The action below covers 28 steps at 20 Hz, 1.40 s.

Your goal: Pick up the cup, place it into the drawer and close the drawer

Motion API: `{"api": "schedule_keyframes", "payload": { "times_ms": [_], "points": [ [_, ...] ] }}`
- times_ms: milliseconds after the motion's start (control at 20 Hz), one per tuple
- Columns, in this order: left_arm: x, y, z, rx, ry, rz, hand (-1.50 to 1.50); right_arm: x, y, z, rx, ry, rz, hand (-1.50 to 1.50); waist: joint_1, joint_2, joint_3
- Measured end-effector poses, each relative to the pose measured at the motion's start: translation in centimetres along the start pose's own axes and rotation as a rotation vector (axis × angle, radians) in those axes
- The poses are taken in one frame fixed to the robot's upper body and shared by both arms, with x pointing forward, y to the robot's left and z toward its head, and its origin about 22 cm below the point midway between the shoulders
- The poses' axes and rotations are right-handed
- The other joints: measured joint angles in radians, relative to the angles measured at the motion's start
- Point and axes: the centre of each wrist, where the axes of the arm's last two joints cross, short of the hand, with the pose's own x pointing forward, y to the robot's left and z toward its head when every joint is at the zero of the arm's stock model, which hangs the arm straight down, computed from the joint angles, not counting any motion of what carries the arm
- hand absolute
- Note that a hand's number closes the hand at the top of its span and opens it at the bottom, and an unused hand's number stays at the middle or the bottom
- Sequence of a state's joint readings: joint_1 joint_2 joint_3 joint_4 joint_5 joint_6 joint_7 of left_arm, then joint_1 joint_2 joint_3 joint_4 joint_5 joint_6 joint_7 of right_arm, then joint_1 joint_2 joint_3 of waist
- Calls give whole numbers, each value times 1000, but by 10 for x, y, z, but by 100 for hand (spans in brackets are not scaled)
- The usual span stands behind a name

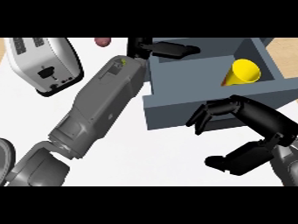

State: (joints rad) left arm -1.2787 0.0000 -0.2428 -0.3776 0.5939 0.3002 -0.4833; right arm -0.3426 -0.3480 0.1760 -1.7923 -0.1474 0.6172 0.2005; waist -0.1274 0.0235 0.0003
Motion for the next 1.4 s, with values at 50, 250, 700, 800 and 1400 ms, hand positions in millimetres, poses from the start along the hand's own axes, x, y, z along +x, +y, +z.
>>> {"api": "schedule_keyframes", "payload": {
  "times_ms": [50, 250, 700, 800, 1400],
  "points": [
    [0, 1, 0, 10, 2, 5, -150, 1, 0, 2, 0, 31, 50, -150, 11, -2, 0],
    [-7, 4, 5, 27, 0, 39, -150, -16, 13, 3, -29, 146, 169, -150, 53, -7, 1],
    [-22, 25, 18, 35, -22, 117, -150, -102, 37, -19, 6, 363, 271, 150, 149, -13, 1],
    [-24, 29, 22, 38, -20, 131, -150, -120, 37, -28, 17, 403, 286, 150, 167, -14, 1],
    [-31, 81, 43, 29, -17, 175, -150, -165, -33, -39, -187, 399, 302, 150, 248, -5, 3]
  ]
}}
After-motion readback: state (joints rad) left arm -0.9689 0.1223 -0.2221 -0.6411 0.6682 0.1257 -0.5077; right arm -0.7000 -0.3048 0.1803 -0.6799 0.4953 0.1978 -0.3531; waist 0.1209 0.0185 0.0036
